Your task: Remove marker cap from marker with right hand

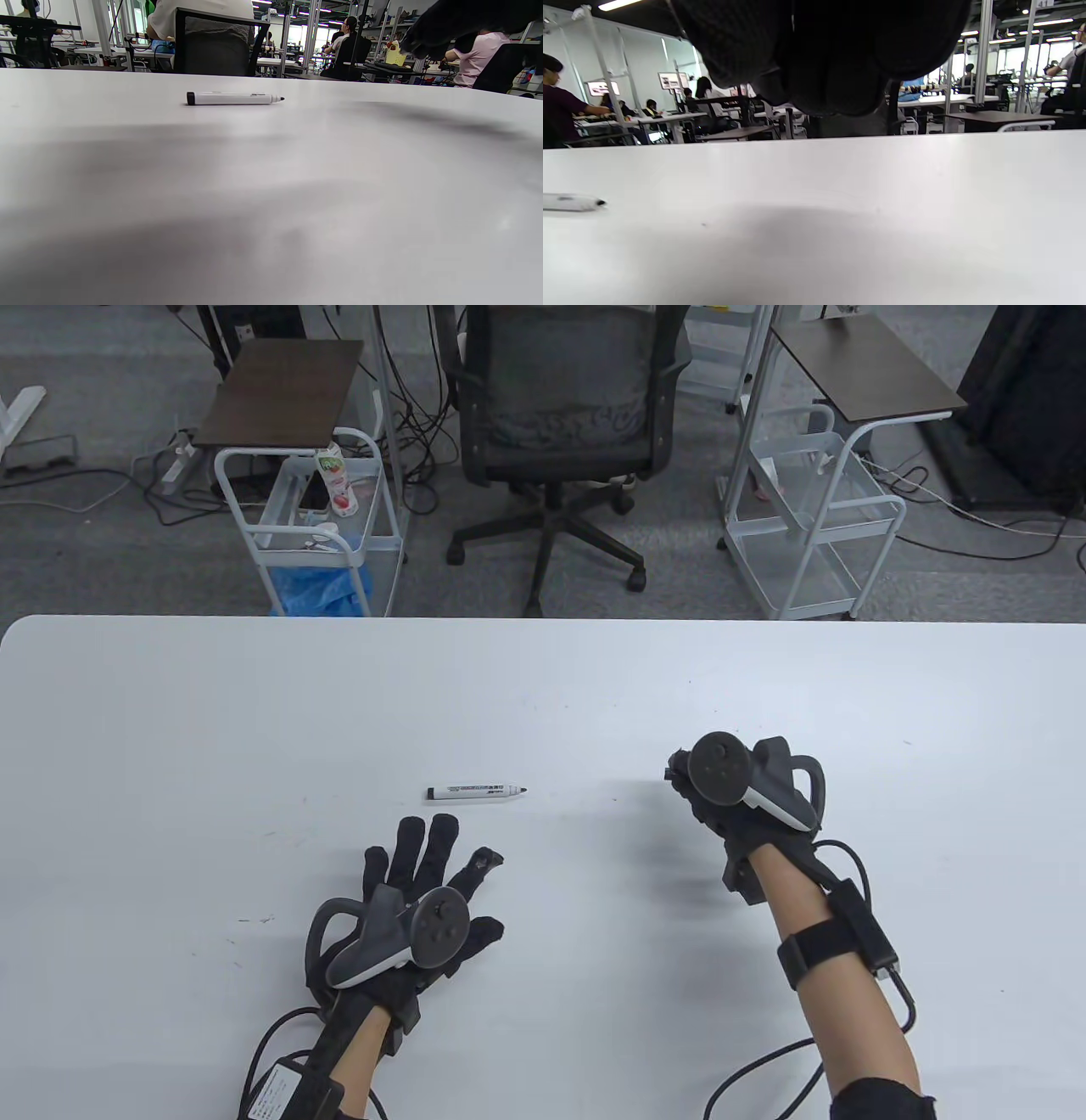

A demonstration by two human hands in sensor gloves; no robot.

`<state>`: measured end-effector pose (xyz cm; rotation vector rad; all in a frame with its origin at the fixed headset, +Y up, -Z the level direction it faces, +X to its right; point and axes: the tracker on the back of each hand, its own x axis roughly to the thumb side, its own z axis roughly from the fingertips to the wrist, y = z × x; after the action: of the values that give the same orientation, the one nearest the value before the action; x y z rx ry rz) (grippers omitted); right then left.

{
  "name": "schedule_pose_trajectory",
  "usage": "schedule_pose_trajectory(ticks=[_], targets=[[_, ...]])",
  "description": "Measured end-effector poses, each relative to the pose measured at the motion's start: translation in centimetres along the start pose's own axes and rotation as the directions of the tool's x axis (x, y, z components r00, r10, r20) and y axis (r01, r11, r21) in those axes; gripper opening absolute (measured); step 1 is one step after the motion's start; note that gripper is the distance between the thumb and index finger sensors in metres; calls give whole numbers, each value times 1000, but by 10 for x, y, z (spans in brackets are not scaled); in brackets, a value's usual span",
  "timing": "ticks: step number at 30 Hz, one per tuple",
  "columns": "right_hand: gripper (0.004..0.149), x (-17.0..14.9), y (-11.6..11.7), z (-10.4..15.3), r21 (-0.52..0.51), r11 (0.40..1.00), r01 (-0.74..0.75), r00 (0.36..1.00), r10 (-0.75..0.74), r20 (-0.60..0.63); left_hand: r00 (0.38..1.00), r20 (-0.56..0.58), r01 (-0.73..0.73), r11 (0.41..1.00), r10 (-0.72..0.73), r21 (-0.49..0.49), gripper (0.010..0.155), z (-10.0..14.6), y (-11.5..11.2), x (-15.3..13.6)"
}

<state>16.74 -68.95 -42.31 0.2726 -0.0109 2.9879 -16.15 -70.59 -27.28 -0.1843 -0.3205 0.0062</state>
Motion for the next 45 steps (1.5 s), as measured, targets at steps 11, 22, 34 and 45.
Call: schedule_pose_trajectory(ticks=[11,22,34,45], targets=[[42,-1,60,-33,85,983,-164,986,166,-15,1000,-3,-7,1000,7,5,83,1,2,-2],[43,8,63,-33,100,965,-242,969,246,-22,1000,-5,-8,1000,8,0,83,2,2,-4],[60,-14,2,-5,63,969,-238,966,243,-88,1000,0,-16,1000,16,11,83,2,2,-5],[69,-6,-75,63,-110,986,-127,992,125,-28,997,-38,-60,997,62,47,83,7,6,-18]])
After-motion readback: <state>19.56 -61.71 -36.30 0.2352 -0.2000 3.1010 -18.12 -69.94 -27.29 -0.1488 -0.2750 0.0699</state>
